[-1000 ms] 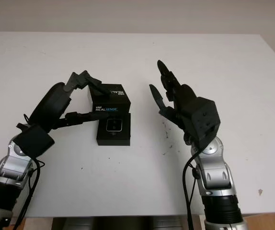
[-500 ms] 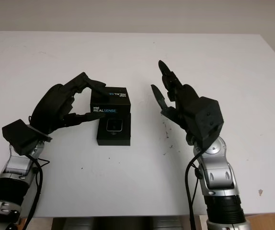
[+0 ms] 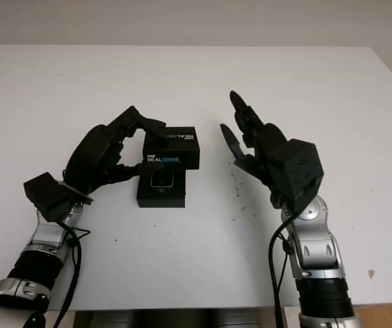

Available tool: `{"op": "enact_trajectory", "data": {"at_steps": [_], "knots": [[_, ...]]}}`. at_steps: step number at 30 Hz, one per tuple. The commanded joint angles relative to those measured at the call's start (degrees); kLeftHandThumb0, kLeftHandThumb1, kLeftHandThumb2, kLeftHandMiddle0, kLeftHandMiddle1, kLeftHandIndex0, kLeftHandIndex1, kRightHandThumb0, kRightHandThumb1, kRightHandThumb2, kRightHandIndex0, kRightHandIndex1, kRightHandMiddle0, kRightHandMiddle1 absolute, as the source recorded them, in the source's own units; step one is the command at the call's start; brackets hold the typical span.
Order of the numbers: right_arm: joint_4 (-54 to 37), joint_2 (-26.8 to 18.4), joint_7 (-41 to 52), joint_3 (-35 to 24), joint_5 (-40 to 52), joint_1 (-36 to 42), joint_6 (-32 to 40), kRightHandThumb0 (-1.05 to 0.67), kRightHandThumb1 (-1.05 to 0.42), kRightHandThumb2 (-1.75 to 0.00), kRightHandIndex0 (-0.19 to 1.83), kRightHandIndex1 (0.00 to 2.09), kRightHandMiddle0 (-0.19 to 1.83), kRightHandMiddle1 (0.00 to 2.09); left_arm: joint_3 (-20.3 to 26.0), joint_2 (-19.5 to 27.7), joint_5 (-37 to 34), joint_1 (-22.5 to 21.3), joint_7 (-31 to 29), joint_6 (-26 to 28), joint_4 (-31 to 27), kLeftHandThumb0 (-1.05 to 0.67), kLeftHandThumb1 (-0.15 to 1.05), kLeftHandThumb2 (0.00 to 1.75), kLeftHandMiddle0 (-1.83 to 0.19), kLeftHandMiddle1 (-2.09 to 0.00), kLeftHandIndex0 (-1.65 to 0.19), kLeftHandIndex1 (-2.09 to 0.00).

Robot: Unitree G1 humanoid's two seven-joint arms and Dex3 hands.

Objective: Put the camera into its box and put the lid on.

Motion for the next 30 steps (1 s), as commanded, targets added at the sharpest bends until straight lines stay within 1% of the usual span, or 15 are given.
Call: {"op": "enact_trajectory", "data": {"at_steps": [1, 5, 8, 10, 14, 19, 30], "knots": [[-0.26, -0.67, -0.06, -0.16, -0.03, -0.73, -0.04, -0.68, -1.05, -0.54, 0.01, 0.06, 0.02, 0.06, -0.02, 0.44, 0.57, -1.20, -0.37, -1.18, 0.93, -0.17, 1.04, 0.07, -0.27, -1.50, -0.22, -1.55], [-0.25, -0.89, 0.29, -0.11, -0.02, -0.78, -0.33, -0.68, -1.05, -0.55, 0.01, 0.05, 0.01, 0.05, -0.13, 1.25, 1.57, -1.24, -0.92, -1.89, 1.62, -0.17, 1.04, 0.06, -0.27, -1.51, -0.22, -1.55], [-0.44, -0.89, 0.13, 0.06, -0.29, -0.90, 0.08, -0.67, -1.05, -0.55, 0.01, 0.05, 0.01, 0.05, -0.28, 2.97, 1.29, -1.32, -3.48, -1.18, 1.42, -0.16, 1.05, 0.08, -0.26, -1.54, -0.22, -1.54], [-0.51, -0.81, 0.10, 0.07, -0.29, -0.96, 0.26, -0.67, -1.05, -0.55, 0.01, 0.05, 0.01, 0.05, -0.25, 3.71, 1.65, -1.41, -4.11, -1.04, 1.40, -0.17, 1.05, 0.07, -0.27, -1.53, -0.23, -1.53], [0.22, -0.71, 0.71, -0.14, 0.42, -1.10, -0.34, -0.67, -1.05, -0.55, 0.00, 0.05, -0.01, 0.05, -0.56, 5.52, 4.14, -1.63, -3.29, -0.24, 0.97, -0.18, 1.04, 0.06, -0.30, -1.50, -0.28, -1.52], [0.09, -0.78, 0.41, 0.08, -0.10, -1.08, 0.30, -0.68, -1.05, -0.54, 0.00, 0.05, 0.00, 0.05, -0.49, 6.66, 5.04, -1.69, -3.44, 0.94, 0.25, -0.17, 1.03, 0.05, -0.31, -1.46, -0.29, -1.50], [0.79, -0.68, 0.51, -0.19, 0.05, -0.87, -0.72, -0.68, -1.05, -0.54, 0.00, 0.05, 0.01, 0.05, -0.27, 7.66, 5.77, -1.57, -3.13, -0.44, 0.82, -0.17, 1.03, 0.05, -0.29, -1.49, -0.27, -1.52]]}}
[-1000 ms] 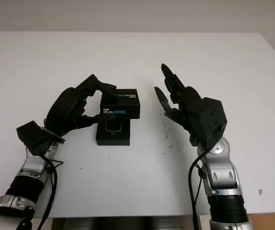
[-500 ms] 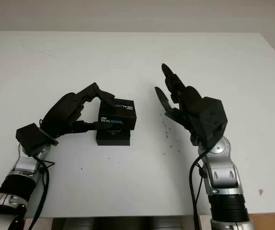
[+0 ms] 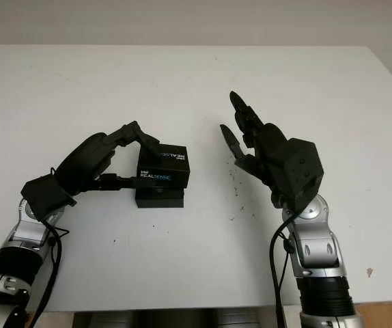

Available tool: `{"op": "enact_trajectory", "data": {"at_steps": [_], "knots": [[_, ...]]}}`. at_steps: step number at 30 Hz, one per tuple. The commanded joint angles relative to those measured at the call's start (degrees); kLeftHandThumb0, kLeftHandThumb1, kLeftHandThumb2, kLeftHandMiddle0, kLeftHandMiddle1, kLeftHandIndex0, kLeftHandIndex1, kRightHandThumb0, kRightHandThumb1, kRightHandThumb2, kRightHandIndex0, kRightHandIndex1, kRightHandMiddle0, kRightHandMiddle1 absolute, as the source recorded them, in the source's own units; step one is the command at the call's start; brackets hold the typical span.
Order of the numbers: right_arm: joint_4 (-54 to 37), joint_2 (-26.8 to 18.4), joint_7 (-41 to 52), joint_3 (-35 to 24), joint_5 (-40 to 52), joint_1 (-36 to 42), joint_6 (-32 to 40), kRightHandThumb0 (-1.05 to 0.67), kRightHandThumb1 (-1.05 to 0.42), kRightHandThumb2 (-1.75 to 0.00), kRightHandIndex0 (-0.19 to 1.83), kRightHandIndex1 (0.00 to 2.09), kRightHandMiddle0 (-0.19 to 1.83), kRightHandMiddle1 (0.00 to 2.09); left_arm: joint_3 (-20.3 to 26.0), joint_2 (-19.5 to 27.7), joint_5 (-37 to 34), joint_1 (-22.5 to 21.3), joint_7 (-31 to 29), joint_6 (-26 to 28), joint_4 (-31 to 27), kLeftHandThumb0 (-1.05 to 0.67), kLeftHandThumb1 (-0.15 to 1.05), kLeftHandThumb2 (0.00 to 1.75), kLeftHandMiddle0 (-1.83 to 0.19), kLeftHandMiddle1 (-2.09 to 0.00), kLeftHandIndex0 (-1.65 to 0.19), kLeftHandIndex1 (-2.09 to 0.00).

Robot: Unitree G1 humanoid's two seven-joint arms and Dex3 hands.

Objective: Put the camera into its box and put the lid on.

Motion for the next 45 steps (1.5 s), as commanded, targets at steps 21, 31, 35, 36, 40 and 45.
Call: {"op": "enact_trajectory", "data": {"at_steps": [21, 31, 35, 36, 40, 45], "knots": [[1.56, -1.11, 0.40, -0.21, 0.08, -0.90, -1.28, -0.67, -1.05, -0.56, 0.00, 0.05, 0.00, 0.05, 0.83, 0.42, -10.27, 4.05, -8.18, 6.98, -9.39, -0.15, 1.05, 0.12, -0.24, -1.60, -0.21, -1.57], [1.81, -1.46, 0.78, -0.60, 0.63, -0.98, -1.33, -0.68, -1.05, -0.55, 0.00, 0.05, 0.01, 0.05, 1.75, 1.78, -9.12, 7.04, -7.64, 11.29, -14.79, -0.16, 1.05, 0.13, -0.18, -1.64, -0.16, -1.62], [1.94, -1.80, 1.23, -0.68, 0.70, -0.92, -1.83, -0.69, -1.05, -0.55, 0.00, 0.05, 0.00, 0.05, 1.55, 2.32, -6.04, 7.38, -5.76, 9.72, -14.54, -0.15, 1.05, 0.10, -0.18, -1.60, -0.15, -1.60], [2.08, -1.93, 1.26, -0.65, 0.56, -0.93, -2.09, -0.68, -1.05, -0.55, 0.00, 0.05, 0.00, 0.05, 1.53, 2.25, -5.56, 7.36, -5.50, 8.83, -13.99, -0.15, 1.04, 0.10, -0.18, -1.60, -0.16, -1.60], [2.39, -1.94, 1.57, -0.84, 1.03, -1.04, -2.09, -0.68, -1.05, -0.55, -0.01, 0.05, -0.01, 0.05, 1.32, 2.30, -3.52, 7.40, -4.35, 6.63, -12.57, -0.16, 1.05, 0.09, -0.19, -1.56, -0.17, -1.55], [2.47, -2.04, 1.49, -0.67, 0.96, -1.00, -2.23, -0.69, -1.05, -0.54, 0.00, 0.05, 0.00, 0.05, 0.79, 2.12, -1.50, 7.06, -3.11, 2.90, -10.77, -0.14, 1.05, 0.09, -0.23, -1.54, -0.20, -1.53]]}}
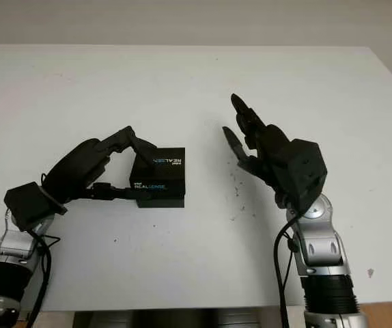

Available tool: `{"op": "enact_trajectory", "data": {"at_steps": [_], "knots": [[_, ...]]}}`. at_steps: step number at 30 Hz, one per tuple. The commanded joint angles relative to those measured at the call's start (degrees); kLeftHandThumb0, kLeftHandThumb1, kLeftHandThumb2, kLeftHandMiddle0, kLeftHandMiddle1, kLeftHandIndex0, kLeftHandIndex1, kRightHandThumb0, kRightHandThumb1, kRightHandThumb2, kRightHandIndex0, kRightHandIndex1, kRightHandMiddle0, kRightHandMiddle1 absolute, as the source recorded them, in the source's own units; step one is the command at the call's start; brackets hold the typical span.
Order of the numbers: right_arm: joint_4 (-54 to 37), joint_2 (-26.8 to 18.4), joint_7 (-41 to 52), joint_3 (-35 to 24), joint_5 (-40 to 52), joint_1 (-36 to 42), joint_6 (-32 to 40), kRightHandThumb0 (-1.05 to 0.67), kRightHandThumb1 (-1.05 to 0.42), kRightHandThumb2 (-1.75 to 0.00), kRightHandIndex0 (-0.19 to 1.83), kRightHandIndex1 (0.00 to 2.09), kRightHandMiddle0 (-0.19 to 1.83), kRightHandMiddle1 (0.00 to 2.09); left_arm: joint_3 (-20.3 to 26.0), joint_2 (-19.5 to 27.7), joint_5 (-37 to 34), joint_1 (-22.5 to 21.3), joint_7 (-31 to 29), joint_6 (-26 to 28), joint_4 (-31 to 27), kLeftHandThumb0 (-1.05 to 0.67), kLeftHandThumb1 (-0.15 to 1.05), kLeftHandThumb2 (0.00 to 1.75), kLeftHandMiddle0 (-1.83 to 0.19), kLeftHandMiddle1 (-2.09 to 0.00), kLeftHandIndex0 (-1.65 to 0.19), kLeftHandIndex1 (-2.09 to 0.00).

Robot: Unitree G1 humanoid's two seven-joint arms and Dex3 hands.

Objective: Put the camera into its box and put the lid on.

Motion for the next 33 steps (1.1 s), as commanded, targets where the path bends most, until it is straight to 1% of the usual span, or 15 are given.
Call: {"op": "enact_trajectory", "data": {"at_steps": [1, 5, 9, 15, 19, 20, 22, 23, 24, 25, 26, 27, 28, 30, 33], "knots": [[-0.20, -0.58, -0.05, -0.19, 0.07, -0.66, -0.57, -0.69, -1.05, -0.54, 0.00, 0.05, 0.00, 0.05, -0.52, 0.54, 0.64, 0.37, 0.48, -0.60, 0.48, -0.14, 1.05, 0.09, -0.23, -1.54, -0.21, -1.53], [-0.42, -0.42, -0.31, -0.25, 0.12, -0.65, -0.17, -0.68, -1.05, -0.55, 0.00, 0.06, 0.00, 0.05, -0.78, 0.38, 0.56, 0.69, 0.40, 0.04, 0.26, -0.14, 1.05, 0.10, -0.24, -1.53, -0.22, -1.51], [-0.15, -0.46, -0.30, -0.15, 0.05, -0.55, -0.94, -0.68, -1.05, -0.55, 0.00, 0.05, 0.00, 0.05, -1.01, 0.59, 0.70, 0.61, 0.37, -0.90, 0.57, -0.14, 1.05, 0.10, -0.23, -1.53, -0.21, -1.52], [-0.03, -0.38, -0.35, -0.19, 0.23, -0.63, -0.70, -0.68, -1.05, -0.55, -0.01, 0.05, -0.01, 0.05, -1.33, 1.03, 0.96, 0.63, 0.45, 0.06, -0.45, -0.15, 1.05, 0.10, -0.23, -1.56, -0.22, -1.52], [0.05, -0.25, -0.50, -0.31, 0.33, -0.58, -0.90, -0.68, -1.05, -0.55, -0.01, 0.05, 0.00, 0.05, -1.64, 2.01, 2.53, 0.78, 0.88, -1.12, -0.91, -0.16, 1.05, 0.10, -0.21, -1.55, -0.20, -1.50], [-0.05, -0.32, -0.47, -0.32, 0.34, -0.57, -0.74, -0.68, -1.05, -0.55, -0.01, 0.05, 0.00, 0.05, -1.72, 2.30, 2.96, 0.85, 0.96, -1.44, -1.02, -0.16, 1.05, 0.10, -0.21, -1.54, -0.19, -1.49], [-0.13, -0.45, -0.42, -0.29, 0.26, -0.58, -0.68, -0.68, -1.05, -0.55, -0.01, 0.05, 0.00, 0.05, -1.98, 3.23, 4.36, 1.21, 1.21, -1.10, -1.94, -0.16, 1.04, 0.07, -0.21, -1.47, -0.20, -1.46], [0.01, -0.50, -0.42, -0.31, 0.22, -0.60, -0.89, -0.67, -1.05, -0.55, -0.01, 0.05, -0.01, 0.05, -2.14, 3.97, 5.72, 1.51, 1.58, -0.91, -2.83, -0.21, 1.03, 0.06, -0.22, -1.35, -0.22, -1.42], [0.05, -0.54, -0.46, -0.30, 0.14, -0.60, -0.93, -0.68, -1.05, -0.55, 0.00, 0.05, 0.00, 0.05, -2.35, 4.86, 7.33, 1.87, 1.91, -0.57, -4.01, -0.30, 1.00, 0.06, -0.23, -1.06, -0.23, -1.34], [-0.01, -0.57, -0.47, -0.29, 0.11, -0.60, -0.83, -0.68, -1.05, -0.55, 0.00, 0.06, 0.00, 0.06, -2.57, 5.82, 9.33, 2.27, 2.43, -0.17, -5.33, -0.36, 0.99, 0.05, -0.27, -0.83, -0.25, -1.27], [-0.05, -0.59, -0.47, -0.28, 0.09, -0.60, -0.75, -0.68, -1.05, -0.55, 0.00, 0.06, 0.00, 0.05, -2.76, 6.42, 10.64, 2.54, 2.85, 0.16, -6.27, -0.45, 1.00, 0.06, -0.31, -0.59, -0.25, -1.19], [-0.10, -0.57, -0.46, -0.30, 0.16, -0.60, -0.56, -0.68, -1.05, -0.55, 0.00, 0.05, 0.00, 0.05, -2.99, 7.32, 12.75, 2.92, 3.67, 0.07, -7.43, -0.49, 1.01, 0.05, -0.36, -0.41, -0.26, -1.15], [-0.14, -0.52, -0.43, -0.33, 0.25, -0.59, -0.50, -0.68, -1.05, -0.54, 0.00, 0.05, 0.00, 0.05, -3.15, 8.03, 14.43, 3.35, 4.48, 0.01, -8.50, -0.60, 1.03, 0.12, -0.33, -0.24, -0.26, -1.03], [-0.16, -0.42, -0.40, -0.36, 0.40, -0.59, -0.42, -0.68, -1.05, -0.54, -0.01, 0.05, -0.01, 0.05, -3.31, 9.05, 16.36, 4.34, 5.70, 0.10, -10.38, -0.70, 1.04, 0.23, -0.28, -0.09, -0.27, -0.87], [-0.20, -0.44, -0.59, -0.26, 0.16, -0.59, -0.42, -0.68, -1.05, -0.54, -0.01, 0.05, 0.00, 0.05, -3.08, 9.73, 17.37, 5.80, 7.72, -0.38, -11.84, -0.72, 1.05, 0.31, -0.24, -0.05, -0.29, -0.70]]}}
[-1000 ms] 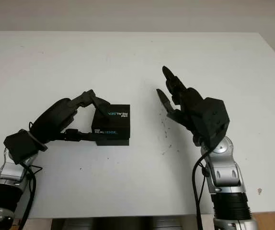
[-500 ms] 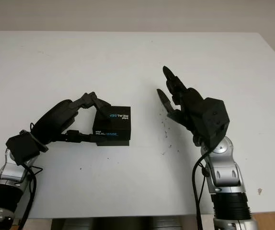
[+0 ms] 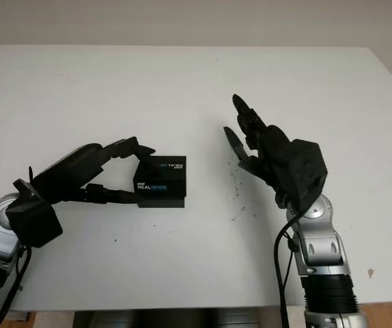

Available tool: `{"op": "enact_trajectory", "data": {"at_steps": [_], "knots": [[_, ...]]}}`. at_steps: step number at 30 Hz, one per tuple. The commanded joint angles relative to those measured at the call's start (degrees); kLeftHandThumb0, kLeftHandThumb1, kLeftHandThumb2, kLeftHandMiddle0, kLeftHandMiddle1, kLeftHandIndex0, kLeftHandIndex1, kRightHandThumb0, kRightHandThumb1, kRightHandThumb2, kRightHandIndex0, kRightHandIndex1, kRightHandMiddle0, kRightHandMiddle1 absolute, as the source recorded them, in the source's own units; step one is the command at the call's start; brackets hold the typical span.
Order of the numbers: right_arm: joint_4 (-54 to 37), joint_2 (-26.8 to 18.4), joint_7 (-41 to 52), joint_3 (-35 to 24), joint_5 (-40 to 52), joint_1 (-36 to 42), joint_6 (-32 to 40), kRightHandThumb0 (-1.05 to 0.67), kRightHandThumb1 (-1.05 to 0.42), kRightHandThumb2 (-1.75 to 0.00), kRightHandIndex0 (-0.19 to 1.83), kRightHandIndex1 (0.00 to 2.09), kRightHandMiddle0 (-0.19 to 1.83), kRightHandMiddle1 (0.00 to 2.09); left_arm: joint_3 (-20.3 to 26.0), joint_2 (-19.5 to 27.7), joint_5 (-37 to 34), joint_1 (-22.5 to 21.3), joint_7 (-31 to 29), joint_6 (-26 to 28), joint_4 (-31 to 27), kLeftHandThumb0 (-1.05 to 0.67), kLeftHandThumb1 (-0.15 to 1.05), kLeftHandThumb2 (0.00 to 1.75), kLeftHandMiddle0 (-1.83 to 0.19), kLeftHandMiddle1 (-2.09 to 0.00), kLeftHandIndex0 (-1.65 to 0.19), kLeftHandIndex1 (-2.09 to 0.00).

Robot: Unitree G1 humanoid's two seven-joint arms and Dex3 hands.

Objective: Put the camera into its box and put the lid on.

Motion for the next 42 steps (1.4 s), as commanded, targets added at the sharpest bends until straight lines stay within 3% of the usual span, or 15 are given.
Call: {"op": "enact_trajectory", "data": {"at_steps": [1, 18, 22, 24, 26, 31, 37, 40, 42], "knots": [[-0.46, -0.41, -0.26, -0.19, -0.01, -0.56, -0.22, -0.68, -1.05, -0.54, 0.00, 0.05, 0.00, 0.06, -0.80, 0.87, 0.88, 2.36, 0.60, 0.17, -1.01, -0.73, 1.05, 0.33, -0.23, -0.05, -0.29, -0.68], [-0.38, -0.25, -0.32, -0.19, 0.20, -0.65, -0.02, -0.68, -1.05, -0.54, 0.00, 0.05, 0.00, 0.05, -0.14, 1.11, -0.18, 6.62, 4.75, 1.92, -4.59, -0.69, 1.05, 0.35, -0.23, -0.05, -0.22, -0.50], [-0.23, -0.36, -0.26, -0.03, 0.02, -0.79, -0.19, -0.68, -1.05, -0.55, -0.01, 0.05, 0.00, 0.05, 0.58, -0.28, -6.06, 7.34, 3.21, 5.21, -8.16, -0.70, 1.05, 0.31, -0.30, -0.09, -0.17, -0.36], [-0.09, -0.30, -0.20, -0.05, 0.13, -0.86, -0.31, -0.68, -1.05, -0.55, -0.01, 0.05, 0.00, 0.05, 1.02, -0.68, -10.44, 7.20, 1.67, 6.76, -10.28, -0.68, 1.05, 0.27, -0.28, -0.11, -0.11, -0.41], [-0.33, -0.31, -0.27, 0.09, -0.01, -0.99, 0.27, -0.68, -1.05, -0.54, -0.01, 0.05, 0.00, 0.05, 1.71, -0.44, -12.77, 6.65, 0.74, 8.53, -12.72, -0.70, 1.05, 0.29, 0.07, -0.73, 0.11, -0.73], [-0.44, -0.03, -0.69, 0.44, -0.41, -1.17, 0.18, -0.68, -1.05, -0.55, 0.00, 0.05, 0.00, 0.06, 3.64, -0.11, -18.70, 2.89, -2.04, 15.56, -17.89, -0.74, 1.05, 0.35, 0.19, -0.89, 0.19, -0.79], [-0.90, -0.02, -1.05, 0.80, -0.76, -1.30, 0.76, -0.67, -1.05, -0.56, 0.00, 0.06, 0.01, 0.06, 4.85, -0.02, -22.86, -5.40, -4.35, 22.74, -18.12, -0.78, 1.05, 0.34, 0.19, -0.91, 0.19, -0.78], [-0.65, -0.05, -0.97, 0.81, -0.73, -1.38, 0.25, -0.68, -1.05, -0.55, 0.00, 0.06, 0.01, 0.06, 4.55, 1.52, -23.01, -9.92, -7.15, 25.70, -17.06, -0.79, 1.05, 0.33, 0.19, -0.77, 0.19, -0.62], [-0.58, -0.05, -0.92, 0.78, -0.65, -1.39, 0.12, -0.67, -1.05, -0.55, 0.00, 0.06, 0.01, 0.06, 3.47, 2.57, -21.70, -13.14, -9.24, 28.32, -15.37, -0.83, 1.05, 0.30, 0.12, -0.42, 0.15, -0.37]]}}
